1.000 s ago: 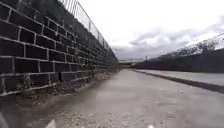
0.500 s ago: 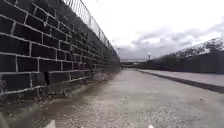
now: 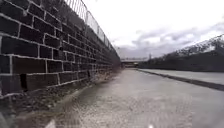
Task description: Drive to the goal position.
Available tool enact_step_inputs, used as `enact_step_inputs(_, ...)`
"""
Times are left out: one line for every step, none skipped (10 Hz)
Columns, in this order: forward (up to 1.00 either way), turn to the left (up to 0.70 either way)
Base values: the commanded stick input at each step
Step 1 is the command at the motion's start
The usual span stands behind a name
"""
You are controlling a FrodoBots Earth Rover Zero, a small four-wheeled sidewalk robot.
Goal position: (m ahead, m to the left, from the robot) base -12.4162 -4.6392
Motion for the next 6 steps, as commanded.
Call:
enact_step_inputs(1.00,0.00)
enact_step_inputs(1.00,0.00)
enact_step_inputs(1.00,0.00)
enact_step_inputs(1.00,0.00)
enact_step_inputs(1.00,0.00)
enact_step_inputs(1.00,0.00)
